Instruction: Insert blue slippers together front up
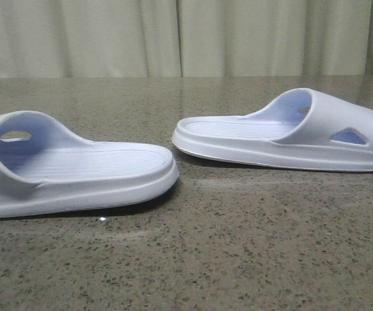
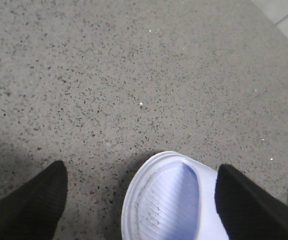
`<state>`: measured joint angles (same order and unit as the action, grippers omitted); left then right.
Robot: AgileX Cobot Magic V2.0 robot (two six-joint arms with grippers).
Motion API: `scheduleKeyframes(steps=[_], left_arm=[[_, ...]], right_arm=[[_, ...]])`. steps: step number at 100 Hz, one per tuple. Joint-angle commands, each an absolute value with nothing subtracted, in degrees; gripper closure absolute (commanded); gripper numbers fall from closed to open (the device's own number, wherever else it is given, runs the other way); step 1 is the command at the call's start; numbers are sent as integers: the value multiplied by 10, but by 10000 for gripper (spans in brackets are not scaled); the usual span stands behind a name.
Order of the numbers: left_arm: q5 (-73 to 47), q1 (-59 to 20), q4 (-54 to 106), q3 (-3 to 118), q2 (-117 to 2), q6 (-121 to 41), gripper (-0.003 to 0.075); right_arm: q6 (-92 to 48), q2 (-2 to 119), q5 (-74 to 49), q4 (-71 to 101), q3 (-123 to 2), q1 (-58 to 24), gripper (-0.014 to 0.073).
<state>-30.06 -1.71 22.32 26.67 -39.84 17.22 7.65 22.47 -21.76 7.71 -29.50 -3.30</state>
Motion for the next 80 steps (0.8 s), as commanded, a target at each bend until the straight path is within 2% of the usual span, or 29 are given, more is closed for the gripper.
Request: scheduleKeyframes(steps=[1,34,80], left_arm=[[-254,-16,254,282,-429,179,195],[-255,-16,311,282,-521,178,195],[-309,-16,415,282,-531,102,195]], right_arm=[[76,234,-169,79,-315,-29,137],[76,234,-170,79,-315,-29,137],[76,234,-165,79,-315,-29,137]])
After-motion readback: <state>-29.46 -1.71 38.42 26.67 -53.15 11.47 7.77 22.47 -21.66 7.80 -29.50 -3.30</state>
